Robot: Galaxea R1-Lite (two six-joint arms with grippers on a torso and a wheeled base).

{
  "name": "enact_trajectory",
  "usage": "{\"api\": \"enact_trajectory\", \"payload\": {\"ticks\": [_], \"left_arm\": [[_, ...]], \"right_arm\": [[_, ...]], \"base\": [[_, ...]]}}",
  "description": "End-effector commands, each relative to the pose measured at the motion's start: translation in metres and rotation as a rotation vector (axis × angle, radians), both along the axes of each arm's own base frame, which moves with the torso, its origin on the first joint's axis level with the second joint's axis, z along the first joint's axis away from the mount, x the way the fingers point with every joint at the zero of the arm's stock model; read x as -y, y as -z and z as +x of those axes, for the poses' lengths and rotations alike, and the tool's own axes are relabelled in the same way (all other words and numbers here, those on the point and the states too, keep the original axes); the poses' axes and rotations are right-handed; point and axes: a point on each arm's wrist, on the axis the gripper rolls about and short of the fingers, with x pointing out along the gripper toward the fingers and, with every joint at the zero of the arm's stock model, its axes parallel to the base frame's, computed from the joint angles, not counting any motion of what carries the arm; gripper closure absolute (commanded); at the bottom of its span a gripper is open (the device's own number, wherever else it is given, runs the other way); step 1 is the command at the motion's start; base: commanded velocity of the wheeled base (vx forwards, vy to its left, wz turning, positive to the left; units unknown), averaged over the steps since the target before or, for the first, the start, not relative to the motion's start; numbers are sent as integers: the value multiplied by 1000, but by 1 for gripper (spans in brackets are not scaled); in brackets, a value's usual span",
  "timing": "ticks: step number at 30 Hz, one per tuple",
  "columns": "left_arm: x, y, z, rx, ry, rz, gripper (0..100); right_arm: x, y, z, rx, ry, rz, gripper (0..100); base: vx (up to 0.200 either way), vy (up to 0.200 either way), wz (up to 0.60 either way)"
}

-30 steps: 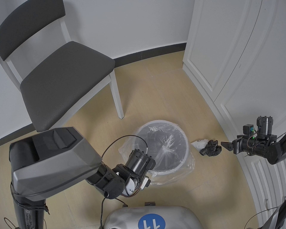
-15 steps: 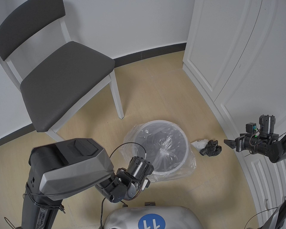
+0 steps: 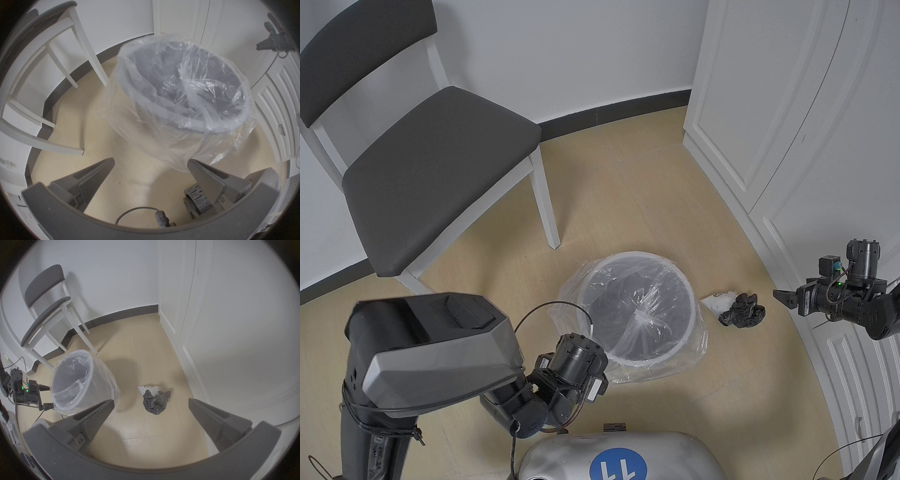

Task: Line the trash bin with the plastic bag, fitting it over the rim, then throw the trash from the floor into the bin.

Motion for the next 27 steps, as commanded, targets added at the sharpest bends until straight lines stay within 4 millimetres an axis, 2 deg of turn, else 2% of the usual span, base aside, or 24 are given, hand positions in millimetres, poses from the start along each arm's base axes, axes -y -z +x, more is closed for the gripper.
{"api": "enact_trajectory", "payload": {"ticks": [1, 9, 16, 20, 27], "left_arm": [[-16, -30, -11, 58, -8, -59, 0], [-48, -51, -27, 96, -7, -120, 0], [-64, -62, -40, 94, -21, -118, 0], [-80, -79, -48, 121, -46, -137, 0], [-108, -110, -79, 175, -64, -179, 0]], "right_arm": [[5, -8, -3, 27, 2, 6, 0], [6, -25, -15, 73, -17, 18, 0], [5, -30, -24, 87, -26, 16, 0], [9, -37, -32, 112, -14, 10, 0], [13, -47, -42, 145, 5, -1, 0]], "base": [[0, 0, 0], [0, 0, 0], [0, 0, 0], [0, 0, 0], [0, 0, 0]]}}
